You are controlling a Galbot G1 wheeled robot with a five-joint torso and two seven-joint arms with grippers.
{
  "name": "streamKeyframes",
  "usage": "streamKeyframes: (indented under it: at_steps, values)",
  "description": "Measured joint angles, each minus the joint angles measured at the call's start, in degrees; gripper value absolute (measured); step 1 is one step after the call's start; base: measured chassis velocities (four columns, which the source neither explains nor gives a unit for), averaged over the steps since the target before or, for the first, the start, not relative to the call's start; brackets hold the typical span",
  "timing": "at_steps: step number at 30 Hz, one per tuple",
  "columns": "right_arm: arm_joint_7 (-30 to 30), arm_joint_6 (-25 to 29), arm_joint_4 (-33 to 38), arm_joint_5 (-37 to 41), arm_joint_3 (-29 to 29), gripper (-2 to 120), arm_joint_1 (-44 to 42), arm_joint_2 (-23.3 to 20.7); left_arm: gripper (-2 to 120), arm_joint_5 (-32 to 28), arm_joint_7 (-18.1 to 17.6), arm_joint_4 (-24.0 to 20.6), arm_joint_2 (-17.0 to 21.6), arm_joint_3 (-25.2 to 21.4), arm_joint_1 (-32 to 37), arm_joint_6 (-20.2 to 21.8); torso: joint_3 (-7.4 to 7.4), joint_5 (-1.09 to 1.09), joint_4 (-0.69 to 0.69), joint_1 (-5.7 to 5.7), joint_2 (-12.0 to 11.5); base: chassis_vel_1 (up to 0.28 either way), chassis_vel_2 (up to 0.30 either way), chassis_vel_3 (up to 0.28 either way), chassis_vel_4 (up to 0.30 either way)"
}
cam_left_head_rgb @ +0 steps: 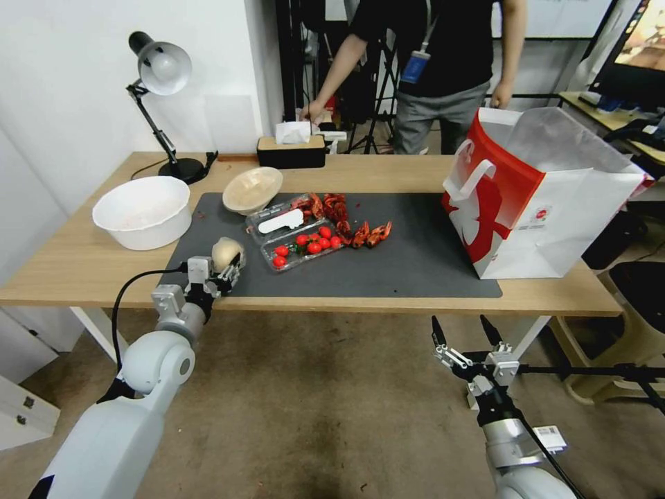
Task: Pick up the trash from the table and place it into the takeout bag.
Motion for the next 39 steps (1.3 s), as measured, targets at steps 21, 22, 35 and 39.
streamKeyframes:
  at_steps: [21, 22, 35, 39]
  values:
    - [-0.2, 0.1, 1.7, -1.8, -0.2, 100, -0.8, 0.7, 9, -5.9, 3.7, -6.0, 2.3, 0.3, -1.8, -7.7, 0.00, 0.00, 0.00, 0.00, 0.0, 0.000, 0.000, 0.000, 0.000]
    - [-0.1, 0.1, 1.9, -1.9, -0.2, 100, -0.8, 0.7, 9, -6.5, 4.0, -6.2, 2.5, 0.7, -2.6, -7.9, 0.00, 0.00, 0.00, 0.00, 0.0, 0.000, 0.000, 0.000, 0.000]
    - [0.1, -0.4, 4.6, -2.1, 1.2, 100, -1.7, 0.7, 7, -12.1, 13.3, -1.9, 4.7, 10.4, -16.7, -12.8, 0.00, 0.01, -0.01, 0.01, 0.0, 0.000, 0.000, 0.000, 0.000]
    - [0.3, -0.6, 4.9, -2.1, 1.6, 100, -1.9, 0.6, 7, -13.2, 15.4, 1.5, 3.8, 16.2, -24.0, -14.3, 0.01, -0.01, 0.00, 0.02, 0.0, 0.000, 0.000, 0.000, 0.000]
